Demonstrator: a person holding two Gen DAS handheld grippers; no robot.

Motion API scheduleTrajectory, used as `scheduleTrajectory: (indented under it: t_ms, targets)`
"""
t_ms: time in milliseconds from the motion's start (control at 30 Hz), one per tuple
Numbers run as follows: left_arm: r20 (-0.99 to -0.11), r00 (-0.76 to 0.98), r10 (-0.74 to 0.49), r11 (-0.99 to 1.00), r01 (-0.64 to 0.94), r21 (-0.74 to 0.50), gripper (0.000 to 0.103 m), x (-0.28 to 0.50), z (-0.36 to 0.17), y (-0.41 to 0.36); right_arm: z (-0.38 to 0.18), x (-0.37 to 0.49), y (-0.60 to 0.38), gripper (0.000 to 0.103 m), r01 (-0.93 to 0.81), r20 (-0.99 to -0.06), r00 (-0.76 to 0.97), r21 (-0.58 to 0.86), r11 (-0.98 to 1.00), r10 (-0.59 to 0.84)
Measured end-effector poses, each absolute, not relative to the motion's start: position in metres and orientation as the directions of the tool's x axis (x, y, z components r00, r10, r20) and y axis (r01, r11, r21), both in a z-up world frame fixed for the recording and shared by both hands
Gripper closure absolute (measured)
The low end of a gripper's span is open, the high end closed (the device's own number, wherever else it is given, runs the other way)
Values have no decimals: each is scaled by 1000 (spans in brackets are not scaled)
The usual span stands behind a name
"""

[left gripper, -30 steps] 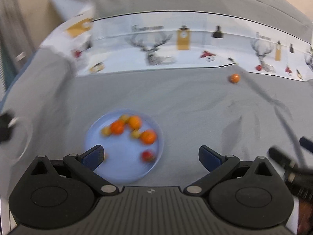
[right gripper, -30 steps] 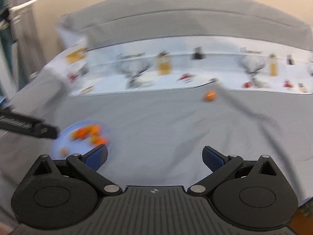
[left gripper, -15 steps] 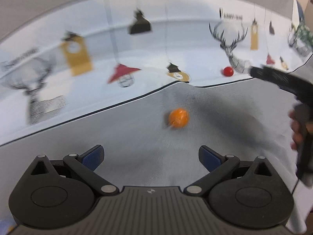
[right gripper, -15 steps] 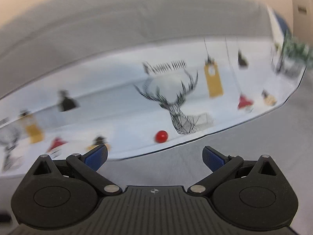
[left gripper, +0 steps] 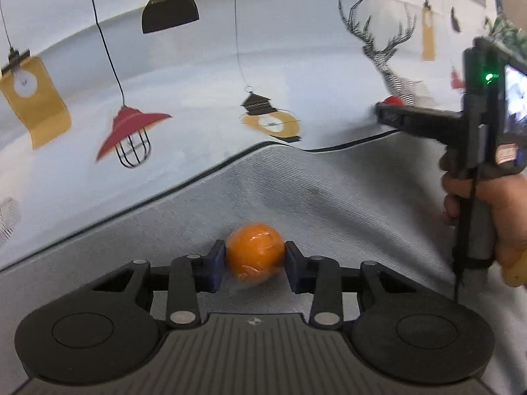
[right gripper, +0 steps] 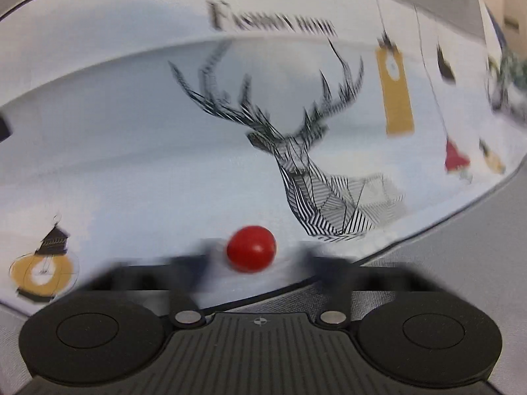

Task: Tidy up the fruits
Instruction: 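Grasp a wrapped tangerine with the left gripper while the right gripper grasps a red tomato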

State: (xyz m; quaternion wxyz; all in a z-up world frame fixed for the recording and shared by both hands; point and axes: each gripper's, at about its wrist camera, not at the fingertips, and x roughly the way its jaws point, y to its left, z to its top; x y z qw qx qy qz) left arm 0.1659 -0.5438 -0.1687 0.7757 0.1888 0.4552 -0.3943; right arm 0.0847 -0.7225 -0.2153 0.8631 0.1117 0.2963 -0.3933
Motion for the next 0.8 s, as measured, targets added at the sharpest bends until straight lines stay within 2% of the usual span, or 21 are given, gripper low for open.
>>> scheduleTrajectory:
  t_ms: [133,300,567,800]
  targets:
    - [-848,289,-444,636,768,-72,62,155,-144,-516,-201,74,-716,71,754,-615,497,-44,656,-612]
    - [-850,307,-428,675,734,-75,62,123,-96,-459,-153,29,-684,71,760,-613,541,64,647,-575]
    - [-861,325,-390,733,676,-77,62,56,-22,-337,-63,-65,-552,71,655,-591,673,198,729,-445]
    - [-853,355,-382,773,629,-84,62,-4,24,-205,-13,-127,-412,71,520,-557,770,261,814,-313]
